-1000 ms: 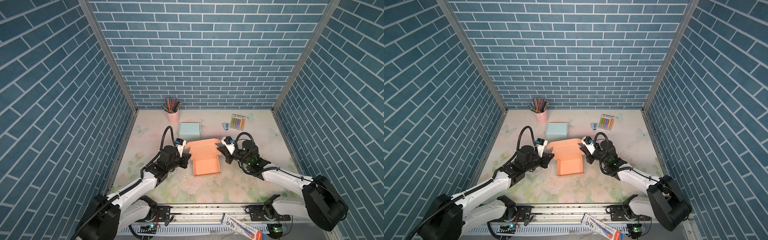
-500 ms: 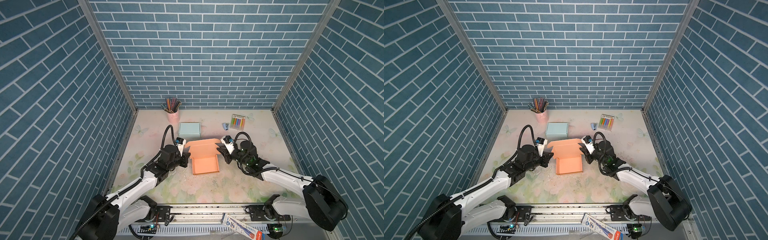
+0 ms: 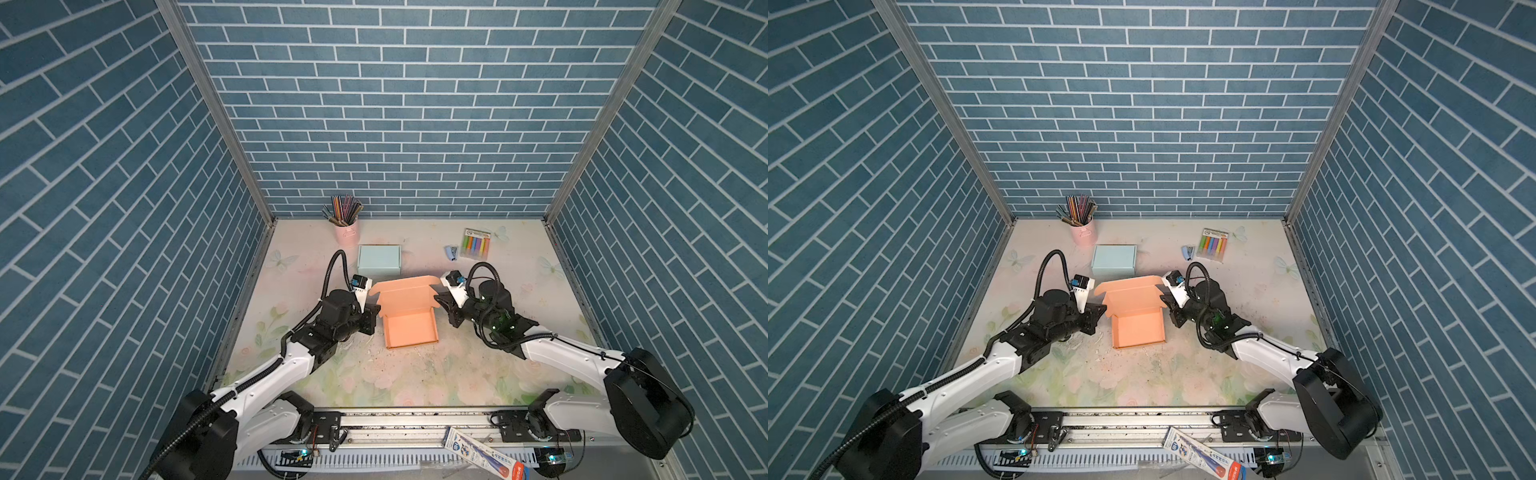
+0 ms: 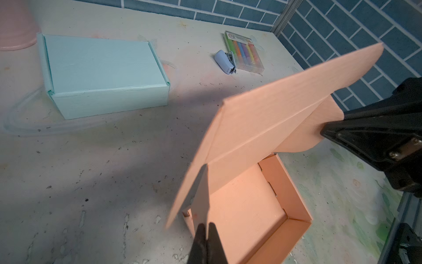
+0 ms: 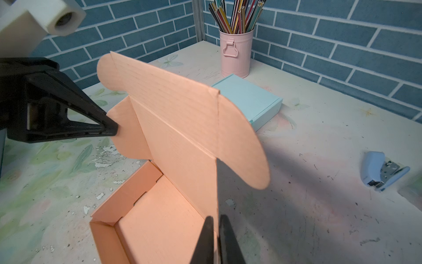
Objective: Fold the paper box
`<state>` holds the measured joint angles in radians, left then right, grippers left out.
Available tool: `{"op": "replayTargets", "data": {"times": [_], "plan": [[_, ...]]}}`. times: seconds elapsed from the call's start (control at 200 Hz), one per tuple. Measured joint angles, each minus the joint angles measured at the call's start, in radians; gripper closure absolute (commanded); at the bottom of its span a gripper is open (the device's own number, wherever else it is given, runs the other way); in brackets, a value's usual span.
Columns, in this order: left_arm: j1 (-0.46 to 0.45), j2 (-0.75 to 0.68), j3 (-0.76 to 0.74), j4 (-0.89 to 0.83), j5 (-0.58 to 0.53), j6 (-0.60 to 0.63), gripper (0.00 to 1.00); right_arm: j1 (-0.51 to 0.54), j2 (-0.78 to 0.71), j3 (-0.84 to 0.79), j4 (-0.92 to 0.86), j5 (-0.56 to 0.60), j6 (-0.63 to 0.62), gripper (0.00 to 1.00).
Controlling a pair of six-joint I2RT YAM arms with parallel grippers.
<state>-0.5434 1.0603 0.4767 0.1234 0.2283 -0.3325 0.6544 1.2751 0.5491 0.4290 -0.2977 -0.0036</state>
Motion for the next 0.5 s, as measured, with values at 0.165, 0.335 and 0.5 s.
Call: {"op": "replayTargets", "data": {"times": [0.165, 0.335, 0.5], "plan": [[-0.001, 0.000, 0.000, 0.001, -0.001, -0.001, 1.00, 0.005, 0.005, 0.007, -0.003, -0.001, 0.000, 0.92], [-0.003, 0.000, 0.002, 0.009, -0.024, -0.011, 1.00, 0.029, 0.011, 0.031, -0.010, 0.010, 0.000, 0.92], [-0.006, 0.011, 0.014, 0.034, -0.058, -0.016, 1.00, 0.046, 0.035, 0.045, -0.010, 0.029, 0.003, 0.89]]}}
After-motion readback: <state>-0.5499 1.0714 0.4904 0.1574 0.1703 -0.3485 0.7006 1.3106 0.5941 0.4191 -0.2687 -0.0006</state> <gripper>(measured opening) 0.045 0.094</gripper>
